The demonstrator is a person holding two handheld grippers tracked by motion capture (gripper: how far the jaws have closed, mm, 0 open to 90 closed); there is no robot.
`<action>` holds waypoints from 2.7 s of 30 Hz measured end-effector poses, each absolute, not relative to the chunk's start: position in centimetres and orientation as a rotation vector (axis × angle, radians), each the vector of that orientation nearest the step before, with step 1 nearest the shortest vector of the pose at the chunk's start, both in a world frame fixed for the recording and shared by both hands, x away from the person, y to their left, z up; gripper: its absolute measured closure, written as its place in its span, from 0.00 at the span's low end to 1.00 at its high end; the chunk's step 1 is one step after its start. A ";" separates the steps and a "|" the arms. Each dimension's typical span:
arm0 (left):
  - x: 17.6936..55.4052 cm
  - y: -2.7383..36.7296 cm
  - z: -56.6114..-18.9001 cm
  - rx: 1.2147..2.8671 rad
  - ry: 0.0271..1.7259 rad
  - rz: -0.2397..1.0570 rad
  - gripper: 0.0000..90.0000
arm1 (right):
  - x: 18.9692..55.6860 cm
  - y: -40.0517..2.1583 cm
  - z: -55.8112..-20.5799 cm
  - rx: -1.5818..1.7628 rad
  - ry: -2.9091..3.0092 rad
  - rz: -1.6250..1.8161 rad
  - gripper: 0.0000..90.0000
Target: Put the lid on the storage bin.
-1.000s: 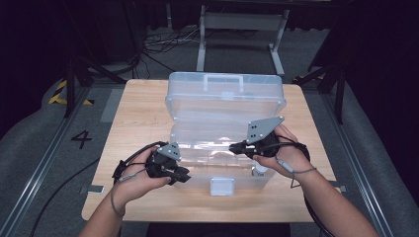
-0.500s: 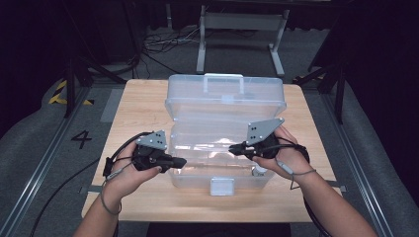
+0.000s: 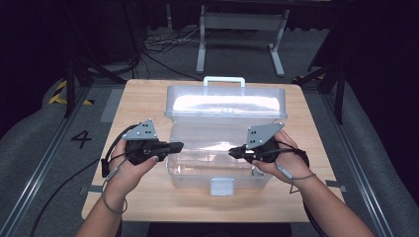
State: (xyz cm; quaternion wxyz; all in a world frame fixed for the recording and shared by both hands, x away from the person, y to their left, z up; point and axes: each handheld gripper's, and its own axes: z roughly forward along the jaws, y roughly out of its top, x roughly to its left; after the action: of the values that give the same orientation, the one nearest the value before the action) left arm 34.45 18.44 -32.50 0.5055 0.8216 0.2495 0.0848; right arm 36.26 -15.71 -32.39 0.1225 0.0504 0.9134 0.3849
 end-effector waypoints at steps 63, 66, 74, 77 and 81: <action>34.7 19.0 -32.6 1.950 0.712 0.230 1.00 | 32.3 -27.6 -32.9 0.860 2.255 1.504 1.00; 34.7 19.0 -32.6 1.953 0.714 0.221 1.00 | 32.6 -28.1 -33.2 0.901 2.237 1.519 1.00; 34.5 19.0 -32.8 1.989 0.716 0.193 1.00 | 33.1 -28.7 -33.8 0.957 2.219 1.542 1.00; 34.5 18.9 -32.8 2.004 0.717 0.177 1.00 | 33.1 -28.8 -33.8 0.968 2.226 1.542 1.00; 34.4 18.9 -32.9 2.024 0.715 0.166 1.00 | 33.1 -28.9 -33.8 0.977 2.241 1.538 1.00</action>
State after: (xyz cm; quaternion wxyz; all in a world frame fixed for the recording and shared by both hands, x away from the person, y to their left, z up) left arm 34.42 18.89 -32.88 0.4745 0.8276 0.2922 0.0679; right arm 33.15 -28.85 -33.83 0.1265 0.3355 0.7696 0.5283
